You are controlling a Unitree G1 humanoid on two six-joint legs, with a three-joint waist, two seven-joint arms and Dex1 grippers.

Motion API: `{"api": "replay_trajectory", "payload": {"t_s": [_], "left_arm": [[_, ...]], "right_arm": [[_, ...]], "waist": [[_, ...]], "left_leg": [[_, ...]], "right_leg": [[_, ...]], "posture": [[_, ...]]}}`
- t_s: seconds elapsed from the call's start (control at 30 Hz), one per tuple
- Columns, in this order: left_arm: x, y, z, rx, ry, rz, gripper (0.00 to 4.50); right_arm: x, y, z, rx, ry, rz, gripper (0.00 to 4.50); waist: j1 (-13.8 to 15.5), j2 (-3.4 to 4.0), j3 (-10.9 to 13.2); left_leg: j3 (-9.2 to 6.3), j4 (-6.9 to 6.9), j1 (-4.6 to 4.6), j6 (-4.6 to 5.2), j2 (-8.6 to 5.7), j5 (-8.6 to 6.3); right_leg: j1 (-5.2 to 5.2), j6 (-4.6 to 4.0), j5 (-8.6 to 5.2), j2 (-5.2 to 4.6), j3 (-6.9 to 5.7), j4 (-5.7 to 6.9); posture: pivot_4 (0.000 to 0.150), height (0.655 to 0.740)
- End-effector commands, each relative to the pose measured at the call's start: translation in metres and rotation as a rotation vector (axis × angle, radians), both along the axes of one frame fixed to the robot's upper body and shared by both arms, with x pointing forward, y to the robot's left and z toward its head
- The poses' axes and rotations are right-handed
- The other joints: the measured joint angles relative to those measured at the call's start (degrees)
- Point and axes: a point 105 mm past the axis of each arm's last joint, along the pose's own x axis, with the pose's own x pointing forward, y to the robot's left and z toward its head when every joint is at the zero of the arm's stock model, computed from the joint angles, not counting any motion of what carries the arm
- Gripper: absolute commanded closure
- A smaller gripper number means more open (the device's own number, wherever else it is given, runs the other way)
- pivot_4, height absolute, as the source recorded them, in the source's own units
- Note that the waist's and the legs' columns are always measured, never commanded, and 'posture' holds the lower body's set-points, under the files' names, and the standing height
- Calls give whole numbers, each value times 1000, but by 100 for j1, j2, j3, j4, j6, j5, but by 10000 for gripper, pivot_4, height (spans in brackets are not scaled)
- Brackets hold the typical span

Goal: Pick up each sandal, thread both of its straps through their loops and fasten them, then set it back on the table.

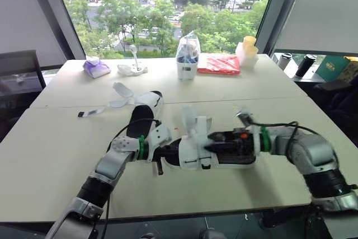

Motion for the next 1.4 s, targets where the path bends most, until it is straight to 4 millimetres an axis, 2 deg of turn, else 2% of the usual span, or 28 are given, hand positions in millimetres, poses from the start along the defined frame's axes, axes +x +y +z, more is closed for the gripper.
{"api": "replay_trajectory", "payload": {"t_s": [0.03, 0.17, 0.23, 0.3, 0.33, 0.53, 0.83, 1.03, 1.17, 1.33, 1.4], "left_arm": [[-4, 0, -14, 60, 31, -20, 45000], [-4, 3, -23, 126, 12, -42, 45000], [-2, 3, -24, 116, 23, -33, 45000], [-5, 2, -27, 131, 35, -52, 45000], [-6, 1, -28, 137, 36, -63, 45000], [-6, -1, -27, 141, 32, -78, 45000], [-8, -1, -27, 136, 33, -79, 45000], [-9, -1, -28, 132, 35, -73, 45000], [-10, -1, -29, 130, 37, -72, 45000], [-10, -3, -28, 125, 34, -75, 45000], [-10, -3, -27, 125, 32, -73, 45000]], "right_arm": [[-26, -18, 15, 21, 17, 0, 12860], [-60, -21, -4, -26, 109, 17, 12860], [-70, -13, -11, -19, 134, 29, 12860], [-73, -1, -27, -33, 138, 26, 12860], [-72, 3, -34, -41, 131, 15, 12860], [-64, 15, -48, -41, 97, -20, 12860], [-48, 16, -57, -64, 80, -56, 12860], [-55, 5, -61, -93, 114, -37, 12860], [-48, 5, -58, -69, 100, -65, 12860], [-43, 14, -52, -27, 88, -61, 12860], [-44, 21, -43, 41, 103, -42, 12860]], "waist": [[25, 0, 0], [9, 1, -1], [3, 2, -2], [-17, 12, -9], [-19, -15, -30], [-8, 4, -37], [-5, 4, -38], [2, 4, -38], [-3, 4, -38], [-6, 4, -38], [-7, 4, -38]], "left_leg": [[-1, -3, -6, 0, 0, 0], [5, -3, -6, 16, 0, -10], [6, -1, -1, 16, 1, -10], [13, 8, 1, 15, 2, -11], [18, 17, 2, 14, 3, -11], [22, 14, -6, 12, 9, -12], [12, 1, -3, 10, 10, -16], [12, -1, -4, 10, 10, -16], [12, -1, -5, 11, 10, -17], [12, 1, -4, 11, 10, -17], [12, 1, -4, 11, 10, -17]], "right_leg": [[0, 5, -4, -1, -2, -1], [0, 13, -11, -2, -2, -3], [4, 12, -12, -1, -3, -3], [6, 11, -12, -2, 0, -3], [11, 10, -13, -3, 0, -8], [19, 9, -13, -14, -16, -32], [14, 13, -14, -7, -18, -21], [14, 13, -15, -7, -18, -23], [14, 15, -16, -7, -18, -23], [14, 15, -17, -7, -18, -22], [14, 15, -16, -7, -17, -22]], "posture": [[1500, 7400], [1500, 7400], [1500, 7400], [1500, 7400], [1500, 7400], [1500, 7400], [1500, 7400], [1500, 7400], [1500, 7400], [1500, 7400], [1500, 7400]]}}
